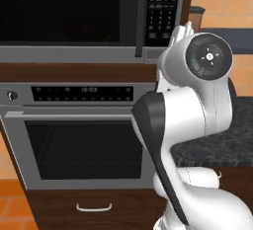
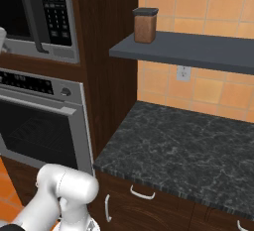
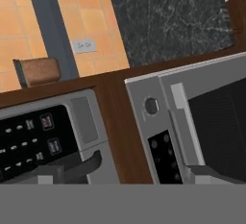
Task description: Open the microwave, place the bowl with waffle inside the microwave, then close the microwave door and turn it on.
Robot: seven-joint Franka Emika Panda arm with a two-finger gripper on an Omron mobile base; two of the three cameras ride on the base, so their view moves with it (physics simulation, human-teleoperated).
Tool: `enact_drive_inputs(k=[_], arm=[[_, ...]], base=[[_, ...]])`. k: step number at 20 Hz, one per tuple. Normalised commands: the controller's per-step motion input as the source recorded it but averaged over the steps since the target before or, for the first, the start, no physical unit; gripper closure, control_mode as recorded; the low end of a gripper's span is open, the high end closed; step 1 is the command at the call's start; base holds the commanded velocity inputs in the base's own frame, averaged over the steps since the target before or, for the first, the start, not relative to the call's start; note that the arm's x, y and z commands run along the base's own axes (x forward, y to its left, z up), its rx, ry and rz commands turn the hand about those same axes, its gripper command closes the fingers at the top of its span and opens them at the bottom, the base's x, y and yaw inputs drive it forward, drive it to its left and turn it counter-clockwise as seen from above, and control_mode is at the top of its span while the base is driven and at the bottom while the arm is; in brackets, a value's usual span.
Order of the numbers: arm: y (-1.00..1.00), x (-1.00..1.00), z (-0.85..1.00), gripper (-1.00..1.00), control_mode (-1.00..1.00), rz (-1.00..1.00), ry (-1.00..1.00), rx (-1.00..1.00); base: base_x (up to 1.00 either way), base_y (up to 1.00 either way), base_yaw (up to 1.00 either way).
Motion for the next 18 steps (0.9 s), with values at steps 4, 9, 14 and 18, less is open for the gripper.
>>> enact_drive_inputs(k=[4,9,14,18], arm=[[-0.13,0.00,0.00,-1.00,-1.00,-0.10,0.04,0.00],[-0.15,0.11,0.00,-1.00,-1.00,-0.08,0.06,0.00],[-0.28,0.23,0.00,-1.00,-1.00,0.00,0.04,0.00],[-0.05,0.30,0.01,-1.00,-1.00,0.00,0.02,0.00]], base=[[0.00,0.00,0.00],[0.00,0.00,0.00],[0.00,0.00,0.00],[0.00,0.00,0.00]])
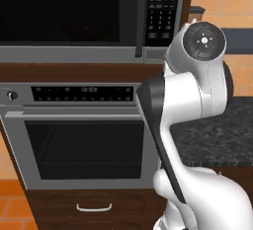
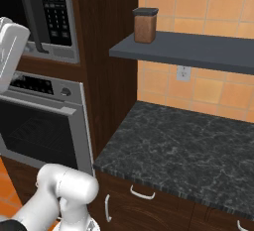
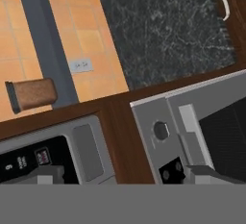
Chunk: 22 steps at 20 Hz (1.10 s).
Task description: Open the microwave, place the bowl with waffle inside the microwave, then close the microwave door and turn it on.
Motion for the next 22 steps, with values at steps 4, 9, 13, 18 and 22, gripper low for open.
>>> enact_drive_inputs(k=[4,9,13,18,22], arm=[[0.00,0.28,0.03,-1.00,-1.00,0.01,0.00,-0.03],[0.00,0.22,0.08,-1.00,-1.00,0.03,0.00,-0.06],[0.00,0.29,0.00,-1.00,-1.00,0.04,0.00,-0.04],[0.00,0.20,0.00,-1.00,-1.00,0.04,-0.01,-0.01],[0.00,0.25,-0.02,-1.00,-1.00,0.04,0.00,-0.01]], base=[[0.00,0.00,0.00],[0.00,0.00,0.00],[0.00,0.00,0.00],[0.00,0.00,0.00],[0.00,0.00,0.00]])
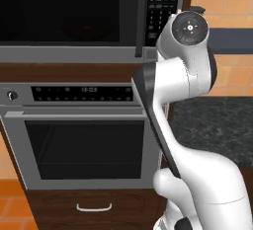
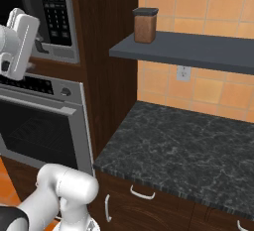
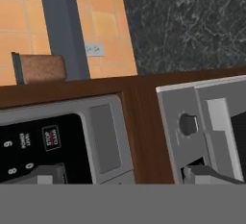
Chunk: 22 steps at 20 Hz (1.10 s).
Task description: Open the microwave, place the bowl with waffle inside the microwave, then close the microwave door and turn it on.
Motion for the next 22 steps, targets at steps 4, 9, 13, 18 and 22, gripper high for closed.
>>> enact_drive_inputs(k=[4,9,13,18,22], arm=[[0.00,0.26,-0.10,-1.00,-1.00,0.04,0.00,-0.01],[0.00,0.29,-0.06,-1.00,-1.00,0.03,0.00,0.00],[0.03,0.30,-0.05,-1.00,-1.00,0.03,0.00,0.00],[0.08,0.29,-0.05,-1.00,-1.00,0.03,0.00,0.00],[0.07,0.34,0.00,-1.00,-1.00,0.04,0.00,0.00]], base=[[0.00,0.00,0.00],[0.00,0.00,0.00],[0.00,0.00,0.00],[0.00,0.00,0.00],[0.00,0.00,0.00]])
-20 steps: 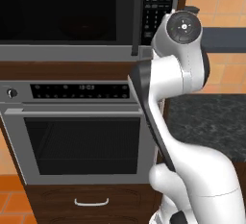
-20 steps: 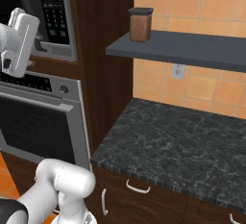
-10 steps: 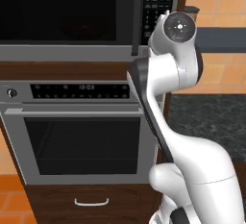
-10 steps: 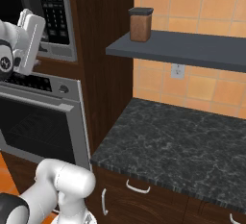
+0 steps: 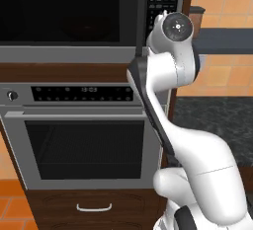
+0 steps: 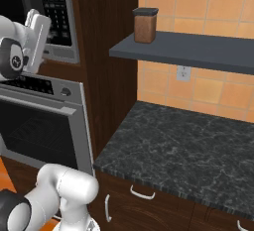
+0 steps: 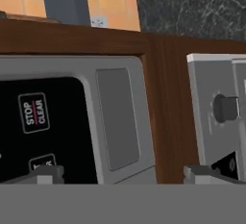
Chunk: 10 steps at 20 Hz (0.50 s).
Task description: Open the microwave, place the bowl with waffle inside the microwave, then close the microwave door and turn it on.
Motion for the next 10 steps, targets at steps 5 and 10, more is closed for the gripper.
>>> enact_drive_inputs(k=[5,10], arm=[[0.00,0.24,-0.02,-1.00,-1.00,0.03,0.00,0.00],[0.00,0.24,-0.09,-1.00,-1.00,0.01,-0.01,-0.01]], base=[[0.00,0.00,0.00],[0.00,0.00,0.00]])
